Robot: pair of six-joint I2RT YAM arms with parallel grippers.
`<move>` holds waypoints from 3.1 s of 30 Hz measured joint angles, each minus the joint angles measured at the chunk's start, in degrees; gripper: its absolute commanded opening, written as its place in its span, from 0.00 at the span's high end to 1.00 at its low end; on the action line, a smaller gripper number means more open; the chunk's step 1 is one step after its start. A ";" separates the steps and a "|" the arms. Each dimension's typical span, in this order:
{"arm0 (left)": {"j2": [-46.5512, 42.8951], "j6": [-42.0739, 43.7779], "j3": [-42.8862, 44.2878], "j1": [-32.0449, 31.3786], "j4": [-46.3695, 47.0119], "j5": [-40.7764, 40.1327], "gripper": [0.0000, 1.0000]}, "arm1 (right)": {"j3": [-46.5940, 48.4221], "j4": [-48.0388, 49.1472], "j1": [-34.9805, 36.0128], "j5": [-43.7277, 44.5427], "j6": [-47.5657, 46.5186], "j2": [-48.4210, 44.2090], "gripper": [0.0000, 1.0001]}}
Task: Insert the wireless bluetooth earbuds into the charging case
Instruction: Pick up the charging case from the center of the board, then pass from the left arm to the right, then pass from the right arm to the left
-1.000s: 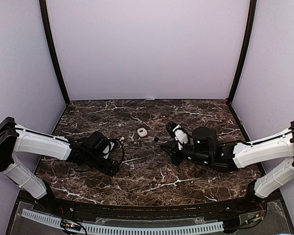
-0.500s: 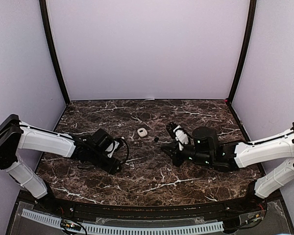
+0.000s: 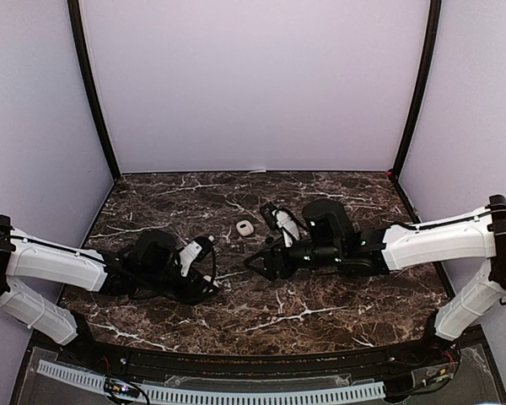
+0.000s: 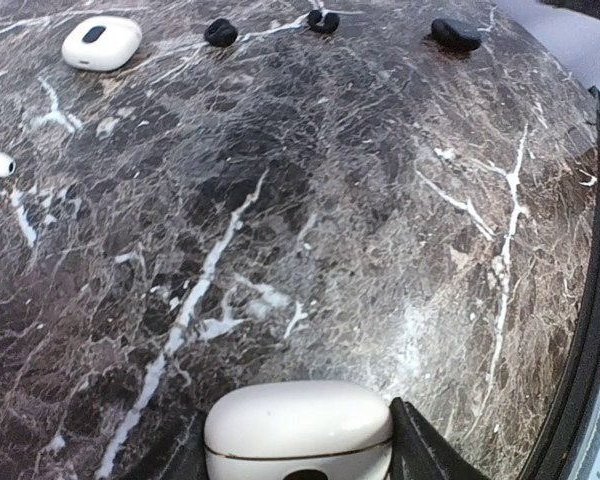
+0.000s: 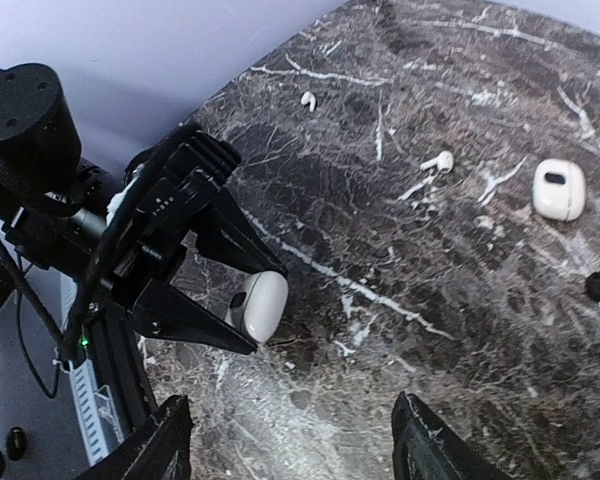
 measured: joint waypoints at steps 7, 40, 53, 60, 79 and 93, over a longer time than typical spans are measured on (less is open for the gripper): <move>0.55 4.63 -3.87 -2.91 10.56 2.95 0.52 | 5.88 -5.77 0.00 -7.65 5.75 7.23 0.36; 5.29 15.37 -7.30 -10.73 24.81 -0.55 0.52 | 9.27 -0.68 -0.76 -24.79 24.00 19.96 0.52; 6.12 15.34 -6.78 -11.23 26.75 -0.92 0.52 | 9.29 0.17 -0.76 -26.75 24.94 22.10 0.62; 6.23 15.32 -6.58 -11.34 26.80 -0.90 0.44 | 9.05 2.78 -0.76 -27.30 26.23 22.32 0.72; 8.04 4.76 -6.58 -7.15 29.97 6.62 0.01 | 7.80 -5.84 -1.40 -15.41 16.87 16.85 0.85; 0.35 -4.17 -11.45 1.49 36.17 16.50 0.04 | 5.57 -10.69 -1.88 -2.12 -1.27 4.00 0.86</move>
